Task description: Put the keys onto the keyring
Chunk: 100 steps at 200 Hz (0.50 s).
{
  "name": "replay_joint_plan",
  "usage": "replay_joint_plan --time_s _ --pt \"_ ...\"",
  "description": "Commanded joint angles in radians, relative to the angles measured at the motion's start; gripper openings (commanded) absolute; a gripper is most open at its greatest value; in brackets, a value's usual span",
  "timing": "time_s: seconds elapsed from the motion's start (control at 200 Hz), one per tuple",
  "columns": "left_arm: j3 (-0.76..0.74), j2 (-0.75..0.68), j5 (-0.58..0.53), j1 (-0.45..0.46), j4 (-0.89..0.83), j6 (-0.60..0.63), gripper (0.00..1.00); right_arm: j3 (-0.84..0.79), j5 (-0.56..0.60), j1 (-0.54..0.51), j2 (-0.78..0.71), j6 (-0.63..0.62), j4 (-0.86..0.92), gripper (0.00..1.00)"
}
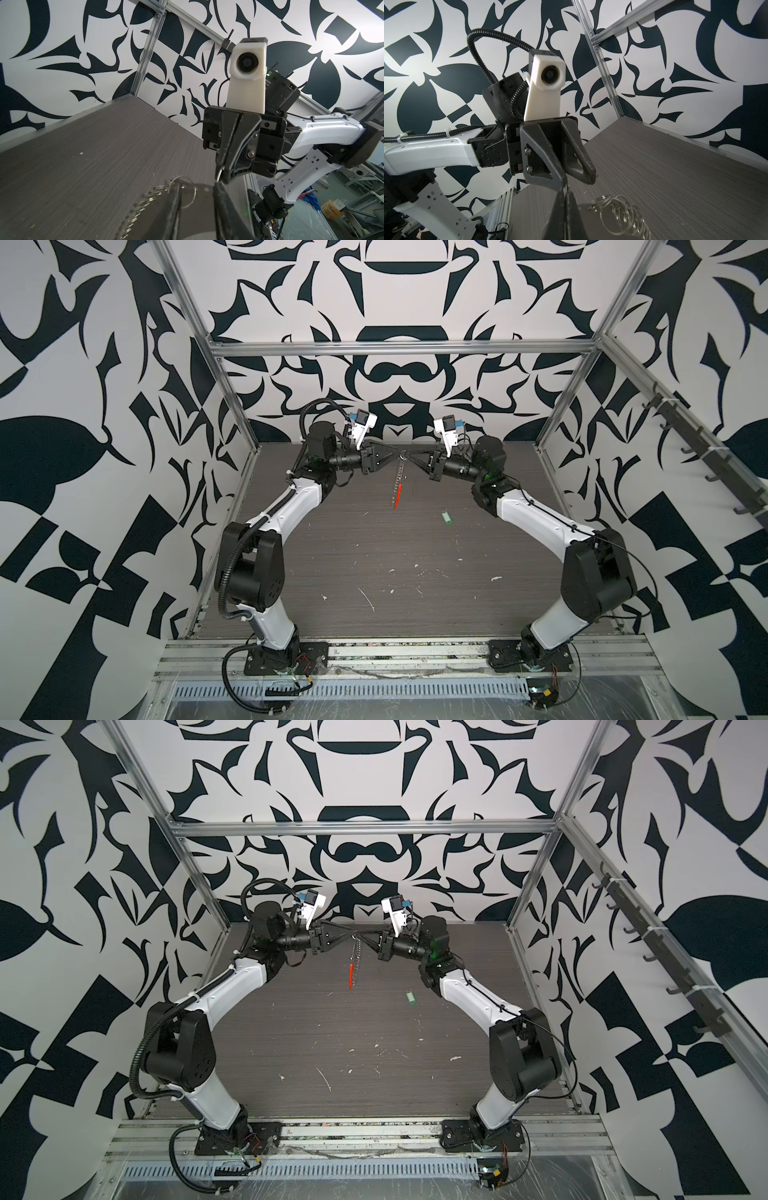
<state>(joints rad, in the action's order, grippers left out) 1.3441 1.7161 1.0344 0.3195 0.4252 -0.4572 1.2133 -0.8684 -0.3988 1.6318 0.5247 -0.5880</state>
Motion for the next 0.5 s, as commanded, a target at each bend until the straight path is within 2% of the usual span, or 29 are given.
replay_joint_plan --time_s 0.0,0.21,0.495 --pt "-0.019 -0.027 0.018 -0.001 0.026 -0.008 0.32 0.041 -0.001 -0.005 -0.016 0.003 -0.072 0.0" --pt "-0.033 -0.035 0.017 -0.001 0.049 -0.021 0.33 0.055 -0.002 -0.007 -0.013 0.004 -0.067 0.0" --pt "-0.026 -0.004 0.024 0.007 0.135 -0.096 0.32 0.056 0.0 -0.017 -0.012 0.006 -0.07 0.0"
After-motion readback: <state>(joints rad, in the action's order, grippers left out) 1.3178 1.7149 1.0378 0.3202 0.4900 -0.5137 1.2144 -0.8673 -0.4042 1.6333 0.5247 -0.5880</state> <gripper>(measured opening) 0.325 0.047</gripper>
